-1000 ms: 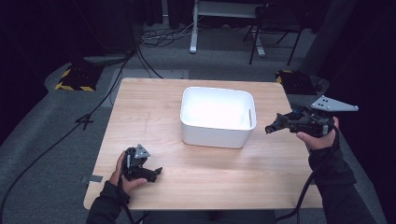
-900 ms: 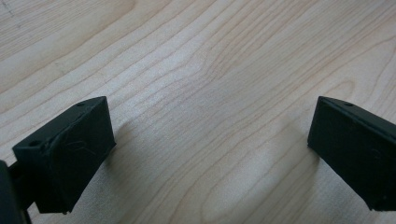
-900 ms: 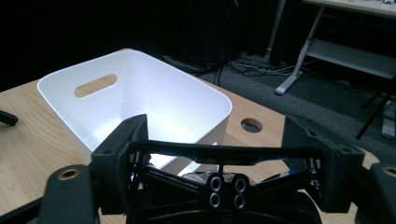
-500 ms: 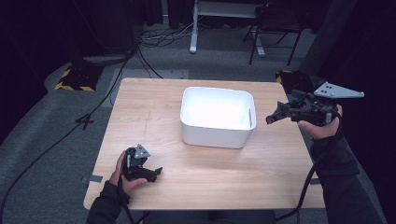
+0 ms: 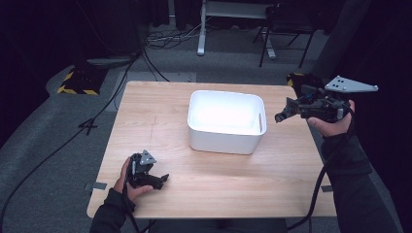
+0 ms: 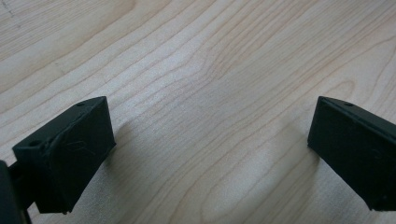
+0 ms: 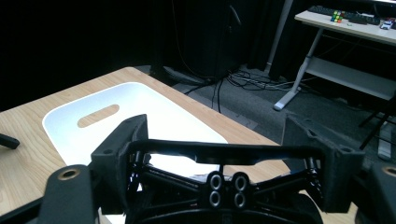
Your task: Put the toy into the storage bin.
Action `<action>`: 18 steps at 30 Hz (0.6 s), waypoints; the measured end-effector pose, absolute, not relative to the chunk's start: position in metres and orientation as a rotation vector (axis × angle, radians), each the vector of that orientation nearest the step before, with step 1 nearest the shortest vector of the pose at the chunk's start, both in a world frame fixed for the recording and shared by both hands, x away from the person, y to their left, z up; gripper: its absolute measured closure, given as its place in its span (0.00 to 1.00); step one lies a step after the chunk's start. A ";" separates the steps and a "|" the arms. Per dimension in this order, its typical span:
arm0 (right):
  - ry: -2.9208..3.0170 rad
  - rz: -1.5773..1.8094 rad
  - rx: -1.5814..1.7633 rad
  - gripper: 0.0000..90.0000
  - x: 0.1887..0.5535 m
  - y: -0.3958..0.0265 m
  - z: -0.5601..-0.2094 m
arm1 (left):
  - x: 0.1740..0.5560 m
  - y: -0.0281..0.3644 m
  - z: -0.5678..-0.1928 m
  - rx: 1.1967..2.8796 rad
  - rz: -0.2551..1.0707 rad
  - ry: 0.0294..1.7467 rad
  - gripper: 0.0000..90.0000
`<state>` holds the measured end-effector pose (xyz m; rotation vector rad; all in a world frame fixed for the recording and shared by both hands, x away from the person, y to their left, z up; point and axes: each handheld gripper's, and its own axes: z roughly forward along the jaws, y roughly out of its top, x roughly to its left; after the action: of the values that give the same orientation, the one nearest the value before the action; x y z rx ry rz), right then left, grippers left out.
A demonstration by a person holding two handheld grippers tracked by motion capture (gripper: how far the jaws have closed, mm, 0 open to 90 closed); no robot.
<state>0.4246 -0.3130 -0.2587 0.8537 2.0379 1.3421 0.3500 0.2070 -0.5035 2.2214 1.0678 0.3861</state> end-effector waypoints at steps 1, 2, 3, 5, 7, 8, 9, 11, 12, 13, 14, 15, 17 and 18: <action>2.039 1.345 0.849 0.27 0.425 -0.312 -0.257 | 0.350 0.207 -0.503 2.222 0.385 1.068 0.01; 2.034 1.347 0.851 0.27 0.425 -0.311 -0.256 | 0.350 0.207 -0.503 2.222 0.386 1.068 0.01; 2.033 1.354 0.853 0.27 0.425 -0.310 -0.255 | 0.350 0.207 -0.503 2.221 0.385 1.068 0.01; 2.037 1.350 0.845 0.27 0.425 -0.309 -0.254 | 0.350 0.207 -0.503 2.221 0.385 1.068 0.01; 2.041 1.344 0.830 0.27 0.425 -0.306 -0.251 | 0.350 0.207 -0.504 2.219 0.385 1.069 0.01; 2.041 1.344 0.830 0.27 0.425 -0.306 -0.251 | 0.350 0.207 -0.504 2.219 0.385 1.069 0.01; 2.039 1.348 0.822 0.27 0.425 -0.303 -0.249 | 0.350 0.207 -0.503 2.222 0.386 1.068 0.01; 2.039 1.357 0.817 0.27 0.425 -0.301 -0.248 | 0.350 0.207 -0.503 2.221 0.386 1.068 0.01; 2.039 1.357 0.817 0.27 0.425 -0.301 -0.248 | 0.350 0.207 -0.503 2.221 0.386 1.068 0.01; 2.043 1.360 0.807 0.27 0.425 -0.297 -0.247 | 0.350 0.207 -0.504 2.219 0.386 1.069 0.01; 2.046 1.361 0.808 0.27 0.425 -0.296 -0.247 | 0.350 0.207 -0.503 2.221 0.386 1.068 0.01; 2.051 1.360 0.801 0.27 0.426 -0.294 -0.246 | 0.350 0.207 -0.503 2.221 0.386 1.068 0.01; 2.062 1.369 0.798 0.27 0.426 -0.290 -0.246 | 0.350 0.207 -0.503 2.222 0.386 1.068 0.01; 2.064 1.369 0.792 0.27 0.426 -0.289 -0.246 | 0.350 0.207 -0.503 2.222 0.386 1.068 0.01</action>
<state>0.4261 -0.2885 -0.2462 0.7921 2.0640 1.3691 0.3500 0.2070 -0.5035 2.2216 1.0677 0.3864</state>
